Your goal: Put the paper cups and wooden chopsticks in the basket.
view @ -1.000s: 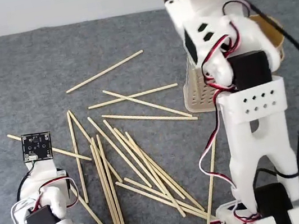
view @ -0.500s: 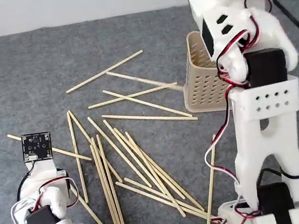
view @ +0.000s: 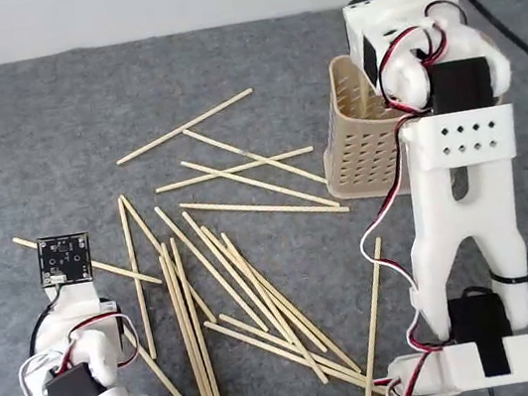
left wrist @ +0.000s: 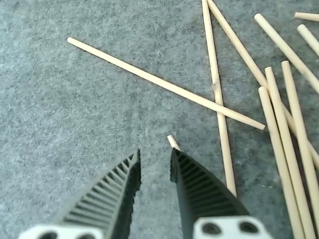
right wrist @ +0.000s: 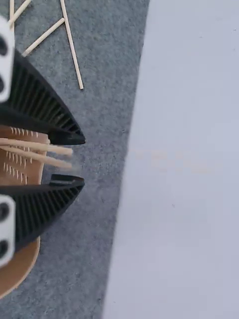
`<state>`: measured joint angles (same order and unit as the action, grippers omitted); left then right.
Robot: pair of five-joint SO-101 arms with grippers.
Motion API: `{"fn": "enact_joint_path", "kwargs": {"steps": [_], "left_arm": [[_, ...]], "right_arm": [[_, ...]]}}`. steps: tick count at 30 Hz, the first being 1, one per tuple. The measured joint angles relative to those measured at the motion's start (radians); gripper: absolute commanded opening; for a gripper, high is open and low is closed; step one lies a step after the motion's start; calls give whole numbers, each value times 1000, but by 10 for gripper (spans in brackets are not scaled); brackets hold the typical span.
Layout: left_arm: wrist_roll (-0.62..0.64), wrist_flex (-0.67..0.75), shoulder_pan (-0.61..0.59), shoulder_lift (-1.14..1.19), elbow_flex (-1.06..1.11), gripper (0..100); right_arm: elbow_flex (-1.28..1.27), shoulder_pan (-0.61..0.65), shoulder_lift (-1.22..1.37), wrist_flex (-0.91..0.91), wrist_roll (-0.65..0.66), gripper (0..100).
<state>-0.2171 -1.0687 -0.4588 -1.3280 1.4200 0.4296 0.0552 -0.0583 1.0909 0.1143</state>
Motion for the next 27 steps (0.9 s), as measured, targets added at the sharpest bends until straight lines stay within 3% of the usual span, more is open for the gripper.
{"fn": "enact_joint_path", "kwargs": {"steps": [6, 11, 20, 27], "left_arm": [[0, 0, 2, 0, 0, 95], [0, 0, 2, 0, 0, 95], [0, 18, 2, 0, 5, 95], [0, 31, 0, 0, 18, 95]], "right_arm": [[0, 35, -5, 17, 0, 123], [0, 144, -18, 109, 0, 124], [0, 390, 12, 382, 0, 123], [0, 497, 180, 582, 0, 122]]}}
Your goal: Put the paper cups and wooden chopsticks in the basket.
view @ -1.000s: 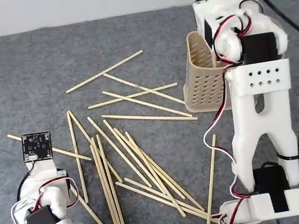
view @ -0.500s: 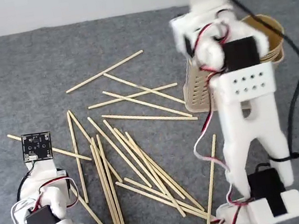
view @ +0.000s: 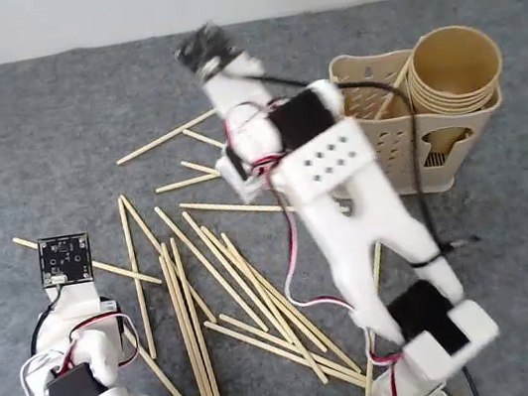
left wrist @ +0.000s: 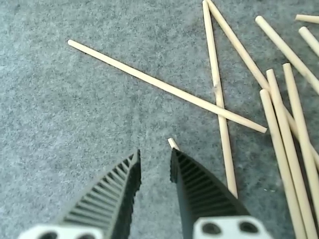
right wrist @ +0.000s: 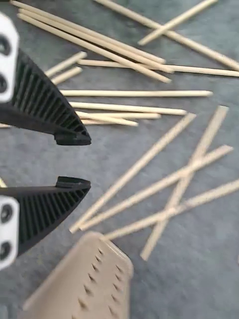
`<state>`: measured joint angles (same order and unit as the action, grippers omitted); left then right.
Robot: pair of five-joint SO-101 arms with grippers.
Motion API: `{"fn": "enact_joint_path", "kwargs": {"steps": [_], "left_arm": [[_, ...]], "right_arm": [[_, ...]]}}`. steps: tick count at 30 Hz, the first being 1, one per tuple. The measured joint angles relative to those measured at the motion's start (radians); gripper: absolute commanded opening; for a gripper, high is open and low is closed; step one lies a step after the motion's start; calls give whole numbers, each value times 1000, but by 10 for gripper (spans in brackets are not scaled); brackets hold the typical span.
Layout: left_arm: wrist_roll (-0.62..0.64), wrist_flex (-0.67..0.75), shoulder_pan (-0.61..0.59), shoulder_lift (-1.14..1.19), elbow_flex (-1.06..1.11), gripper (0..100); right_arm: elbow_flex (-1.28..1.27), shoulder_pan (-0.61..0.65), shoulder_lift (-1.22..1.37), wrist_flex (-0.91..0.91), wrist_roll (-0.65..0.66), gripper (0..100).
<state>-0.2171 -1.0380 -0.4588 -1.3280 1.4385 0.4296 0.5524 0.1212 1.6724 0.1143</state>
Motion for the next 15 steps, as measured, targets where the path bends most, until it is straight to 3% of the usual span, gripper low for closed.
{"fn": "enact_joint_path", "kwargs": {"steps": [7, 11, 15], "left_arm": [[0, 0, 0, 0, 0, 95], [0, 0, 0, 0, 0, 95], [0, 0, 0, 0, 0, 95]], "right_arm": [[0, 57, 173, 78, -6, 120], [-2, 60, 206, 78, -6, 61], [-74, 80, 199, 78, -6, 101]]}}
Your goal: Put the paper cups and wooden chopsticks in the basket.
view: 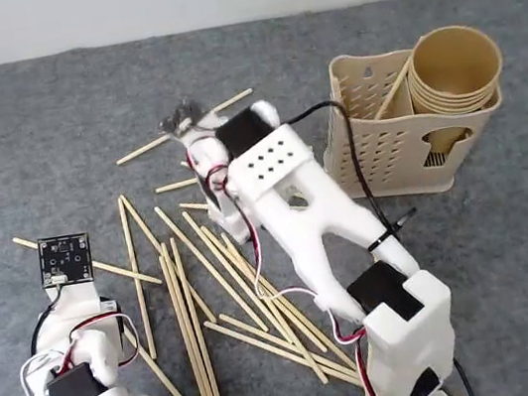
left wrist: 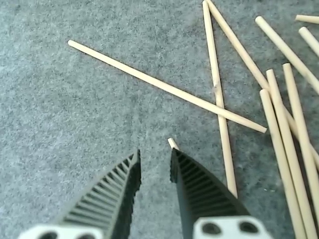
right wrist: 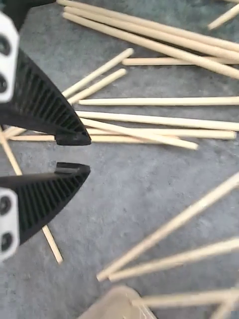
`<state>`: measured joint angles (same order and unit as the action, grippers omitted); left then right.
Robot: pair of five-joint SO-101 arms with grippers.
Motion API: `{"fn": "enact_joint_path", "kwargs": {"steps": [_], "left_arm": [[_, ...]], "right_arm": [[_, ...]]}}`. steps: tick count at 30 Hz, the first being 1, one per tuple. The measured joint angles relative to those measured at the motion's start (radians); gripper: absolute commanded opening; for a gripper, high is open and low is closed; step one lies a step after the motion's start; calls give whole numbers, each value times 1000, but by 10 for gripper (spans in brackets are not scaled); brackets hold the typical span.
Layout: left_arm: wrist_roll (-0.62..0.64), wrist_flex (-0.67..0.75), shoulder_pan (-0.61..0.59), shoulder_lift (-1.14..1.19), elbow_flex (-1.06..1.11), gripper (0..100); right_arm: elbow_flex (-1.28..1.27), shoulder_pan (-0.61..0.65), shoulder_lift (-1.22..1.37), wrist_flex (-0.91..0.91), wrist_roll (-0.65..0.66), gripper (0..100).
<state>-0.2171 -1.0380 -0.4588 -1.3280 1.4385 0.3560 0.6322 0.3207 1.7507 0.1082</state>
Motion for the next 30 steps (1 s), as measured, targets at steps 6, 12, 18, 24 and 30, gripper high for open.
{"fn": "enact_joint_path", "kwargs": {"steps": [6, 12, 18, 24, 30], "left_arm": [[0, 0, 0, 0, 0, 95], [0, 0, 2, 0, 0, 95], [0, 0, 0, 0, 0, 95], [0, 3, 2, 0, 0, 95], [0, 3, 0, 0, 0, 95]], "right_arm": [[-264, 48, -184, -3, 0, 115], [-522, 48, -374, -112, 0, 119], [-672, 49, -376, -373, -61, 120], [-674, 84, -235, -529, -78, 120], [-674, 115, -110, -632, -78, 119]]}}
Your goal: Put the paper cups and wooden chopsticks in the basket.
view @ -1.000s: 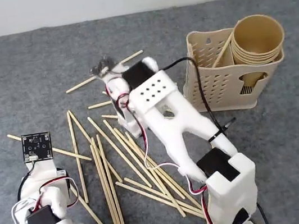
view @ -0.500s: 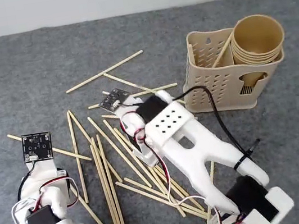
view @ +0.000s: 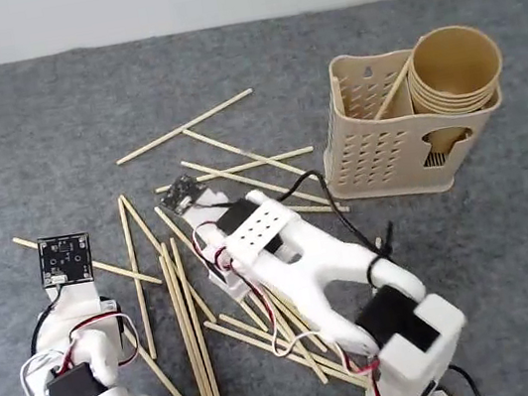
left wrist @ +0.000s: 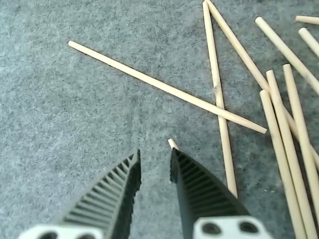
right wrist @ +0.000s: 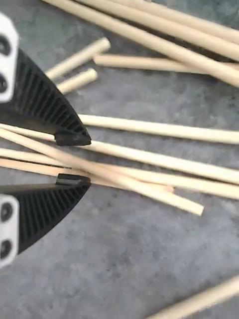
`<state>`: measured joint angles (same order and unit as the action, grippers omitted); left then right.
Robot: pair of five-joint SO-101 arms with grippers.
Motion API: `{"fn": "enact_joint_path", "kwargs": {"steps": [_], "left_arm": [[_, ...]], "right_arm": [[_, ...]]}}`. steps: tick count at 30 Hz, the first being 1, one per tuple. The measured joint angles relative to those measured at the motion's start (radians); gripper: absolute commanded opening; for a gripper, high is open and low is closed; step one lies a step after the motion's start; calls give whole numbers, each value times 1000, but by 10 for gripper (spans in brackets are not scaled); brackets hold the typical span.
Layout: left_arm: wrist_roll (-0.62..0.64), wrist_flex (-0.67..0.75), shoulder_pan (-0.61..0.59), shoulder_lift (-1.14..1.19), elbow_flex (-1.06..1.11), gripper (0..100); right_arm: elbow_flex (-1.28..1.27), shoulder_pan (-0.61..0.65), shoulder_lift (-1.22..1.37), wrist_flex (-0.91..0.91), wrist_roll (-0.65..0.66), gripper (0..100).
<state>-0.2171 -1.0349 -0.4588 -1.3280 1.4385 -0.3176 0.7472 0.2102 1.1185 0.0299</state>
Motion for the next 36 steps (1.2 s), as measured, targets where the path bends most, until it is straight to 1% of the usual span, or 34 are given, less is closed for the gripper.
{"fn": "enact_joint_path", "kwargs": {"steps": [5, 10, 18, 23, 31, 36], "left_arm": [[0, 0, 0, 0, 0, 95], [0, 0, 0, 0, 0, 95], [0, 0, 0, 0, 0, 95], [0, 0, 0, 0, 0, 95], [0, 0, 0, 0, 0, 95], [0, 0, 0, 0, 0, 95]], "right_arm": [[3, -6, 55, -29, 0, 112], [18, -35, 83, -29, 0, 4], [5, -46, 55, -20, 0, 8], [2, -44, -43, 35, 5, 8], [2, -44, -290, 84, 40, 8], [40, -95, -399, 84, 40, 8]]}}
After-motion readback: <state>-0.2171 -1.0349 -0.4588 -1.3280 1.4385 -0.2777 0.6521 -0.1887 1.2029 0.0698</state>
